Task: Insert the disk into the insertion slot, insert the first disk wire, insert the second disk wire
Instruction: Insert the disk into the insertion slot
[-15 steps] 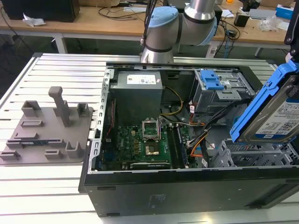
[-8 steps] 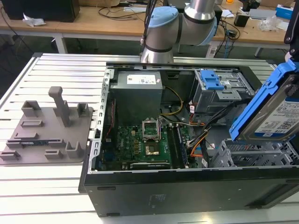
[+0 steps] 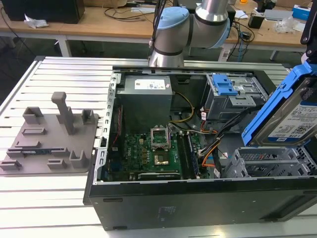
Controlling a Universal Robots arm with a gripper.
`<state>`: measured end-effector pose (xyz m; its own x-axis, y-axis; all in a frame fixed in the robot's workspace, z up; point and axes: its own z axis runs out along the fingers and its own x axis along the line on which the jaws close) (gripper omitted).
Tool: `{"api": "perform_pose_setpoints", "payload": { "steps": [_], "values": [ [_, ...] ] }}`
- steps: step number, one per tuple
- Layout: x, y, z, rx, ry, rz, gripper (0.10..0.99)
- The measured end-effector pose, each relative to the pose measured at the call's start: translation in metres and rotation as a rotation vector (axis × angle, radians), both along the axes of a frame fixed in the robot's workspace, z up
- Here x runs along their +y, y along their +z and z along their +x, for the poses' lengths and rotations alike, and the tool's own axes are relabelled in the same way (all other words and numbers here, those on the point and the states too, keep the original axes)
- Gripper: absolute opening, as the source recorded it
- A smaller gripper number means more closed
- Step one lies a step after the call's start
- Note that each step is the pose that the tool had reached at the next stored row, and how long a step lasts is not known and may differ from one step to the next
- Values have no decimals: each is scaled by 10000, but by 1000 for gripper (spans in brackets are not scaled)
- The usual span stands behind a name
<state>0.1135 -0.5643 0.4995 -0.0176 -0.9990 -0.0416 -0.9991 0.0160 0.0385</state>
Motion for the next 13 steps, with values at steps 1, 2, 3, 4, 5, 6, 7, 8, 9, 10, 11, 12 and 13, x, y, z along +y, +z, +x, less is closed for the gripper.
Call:
{"api": "perform_pose_setpoints", "payload": {
  "steps": [1, 2, 3, 4, 5, 6, 7, 8, 9, 10, 11, 12, 13],
  "values": [
    [0, 0, 0, 0, 0, 0, 365],
    [0, 0, 0, 0, 1, 1, 365],
    [0, 0, 0, 1, 1, 2, 365],
    [0, 0, 0, 0, 1, 3, 365],
    [0, 0, 0, -2, 2, 2, 365],
    [0, 0, 0, -17, 3, 3, 365],
    [-1, 0, -2, -39, 2, 2, 365],
    [-1, 0, -4, -88, 0, 2, 365],
    [0, 0, -4, -149, 1, 2, 365],
    [0, -1, -5, -193, 2, 3, 365],
    [0, -1, -6, -249, 2, 3, 365],
    [0, -1, -9, -319, 2, 3, 365],
    [0, -1, -11, -384, 3, 2, 365]
  ]
}}
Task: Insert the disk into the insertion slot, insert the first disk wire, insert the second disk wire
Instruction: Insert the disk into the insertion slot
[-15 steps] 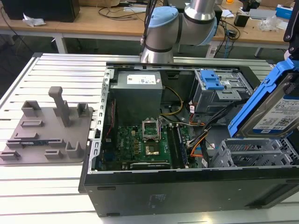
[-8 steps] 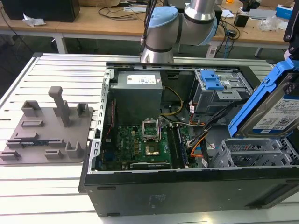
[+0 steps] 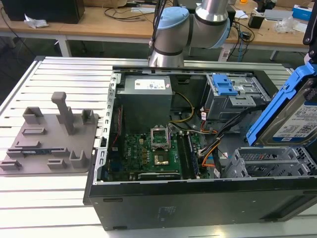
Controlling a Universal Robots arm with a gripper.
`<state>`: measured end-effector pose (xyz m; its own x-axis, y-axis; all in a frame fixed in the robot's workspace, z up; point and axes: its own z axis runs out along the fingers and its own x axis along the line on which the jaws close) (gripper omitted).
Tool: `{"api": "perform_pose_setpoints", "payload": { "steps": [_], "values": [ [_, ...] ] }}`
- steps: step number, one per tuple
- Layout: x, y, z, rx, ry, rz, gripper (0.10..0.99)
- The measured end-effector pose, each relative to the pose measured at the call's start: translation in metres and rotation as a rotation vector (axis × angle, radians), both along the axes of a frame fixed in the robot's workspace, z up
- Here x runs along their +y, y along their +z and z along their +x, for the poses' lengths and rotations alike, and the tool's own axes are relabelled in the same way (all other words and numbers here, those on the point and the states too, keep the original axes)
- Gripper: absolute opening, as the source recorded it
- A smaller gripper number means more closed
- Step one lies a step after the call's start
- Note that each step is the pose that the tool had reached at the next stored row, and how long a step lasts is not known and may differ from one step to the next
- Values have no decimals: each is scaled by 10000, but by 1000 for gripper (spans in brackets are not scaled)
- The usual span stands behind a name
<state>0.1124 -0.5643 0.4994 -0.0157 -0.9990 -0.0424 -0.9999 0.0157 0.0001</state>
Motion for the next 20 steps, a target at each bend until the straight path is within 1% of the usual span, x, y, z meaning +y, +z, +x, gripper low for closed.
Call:
{"api": "perform_pose_setpoints", "payload": {
  "steps": [1, 3, 9, 14, 20],
  "values": [
    [0, -2, -3, -53, 0, 2, 365],
    [0, -5, -13, -121, 0, 1, 365],
    [2, -7, -17, -124, 4, 0, 365],
    [31, -10, -12, -123, 71, -32, 365],
    [62, -24, 10, -124, 144, -35, 365]
  ]
}}
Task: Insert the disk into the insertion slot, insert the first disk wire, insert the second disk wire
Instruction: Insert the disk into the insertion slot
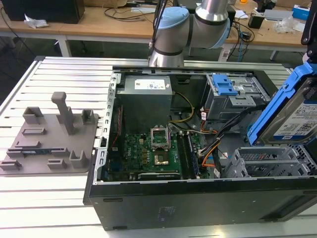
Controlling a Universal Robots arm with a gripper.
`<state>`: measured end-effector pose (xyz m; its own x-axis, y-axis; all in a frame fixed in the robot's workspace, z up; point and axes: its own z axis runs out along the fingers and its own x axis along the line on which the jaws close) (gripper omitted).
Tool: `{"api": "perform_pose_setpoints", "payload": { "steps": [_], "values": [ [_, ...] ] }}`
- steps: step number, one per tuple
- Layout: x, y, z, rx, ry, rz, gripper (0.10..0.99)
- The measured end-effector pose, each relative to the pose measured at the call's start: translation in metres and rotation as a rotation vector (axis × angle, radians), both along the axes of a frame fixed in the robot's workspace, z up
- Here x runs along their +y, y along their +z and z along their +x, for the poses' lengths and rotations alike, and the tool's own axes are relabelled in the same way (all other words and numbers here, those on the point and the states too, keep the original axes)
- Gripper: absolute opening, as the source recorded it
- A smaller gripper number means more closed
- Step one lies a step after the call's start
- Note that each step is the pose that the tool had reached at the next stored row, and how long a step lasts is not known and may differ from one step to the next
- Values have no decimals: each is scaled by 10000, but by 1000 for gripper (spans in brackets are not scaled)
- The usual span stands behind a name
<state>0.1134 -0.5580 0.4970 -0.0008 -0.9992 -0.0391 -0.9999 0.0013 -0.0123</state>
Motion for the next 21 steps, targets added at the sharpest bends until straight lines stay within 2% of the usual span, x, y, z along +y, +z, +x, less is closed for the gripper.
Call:
{"api": "perform_pose_setpoints", "payload": {
  "steps": [4, 21],
  "values": [
    [35, -61, 15, 0, 125, 1, 365],
    [56, -219, 28, 0, 207, 0, 365]
  ]
}}
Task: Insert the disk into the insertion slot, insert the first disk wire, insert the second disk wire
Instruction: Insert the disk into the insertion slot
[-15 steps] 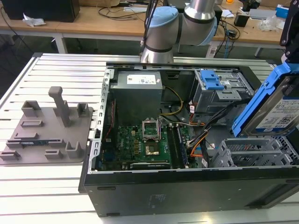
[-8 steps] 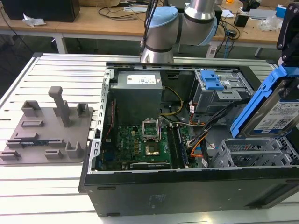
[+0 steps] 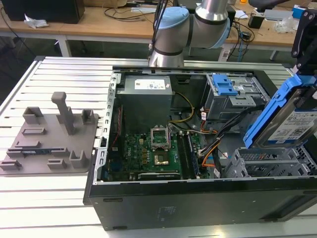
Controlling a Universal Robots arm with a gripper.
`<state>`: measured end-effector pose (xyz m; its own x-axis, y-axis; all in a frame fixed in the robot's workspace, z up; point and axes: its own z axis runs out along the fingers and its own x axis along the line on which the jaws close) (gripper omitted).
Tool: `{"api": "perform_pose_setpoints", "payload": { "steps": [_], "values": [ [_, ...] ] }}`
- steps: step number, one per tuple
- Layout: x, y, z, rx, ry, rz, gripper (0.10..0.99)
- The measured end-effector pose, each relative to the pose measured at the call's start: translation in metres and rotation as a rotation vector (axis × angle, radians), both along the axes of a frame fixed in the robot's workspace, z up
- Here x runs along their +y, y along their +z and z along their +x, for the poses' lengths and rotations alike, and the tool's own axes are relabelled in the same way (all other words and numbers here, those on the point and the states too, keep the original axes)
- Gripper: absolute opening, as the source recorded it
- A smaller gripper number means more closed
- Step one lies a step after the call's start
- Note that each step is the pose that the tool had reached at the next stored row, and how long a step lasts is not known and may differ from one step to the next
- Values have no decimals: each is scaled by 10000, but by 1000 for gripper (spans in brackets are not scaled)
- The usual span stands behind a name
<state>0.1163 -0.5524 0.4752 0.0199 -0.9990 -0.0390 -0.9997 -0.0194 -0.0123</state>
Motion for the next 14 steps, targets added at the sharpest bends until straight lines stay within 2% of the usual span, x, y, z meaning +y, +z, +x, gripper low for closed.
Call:
{"api": "perform_pose_setpoints", "payload": {
  "steps": [14],
  "values": [
    [0, -104, 0, 0, -7, 1, 365]
  ]
}}
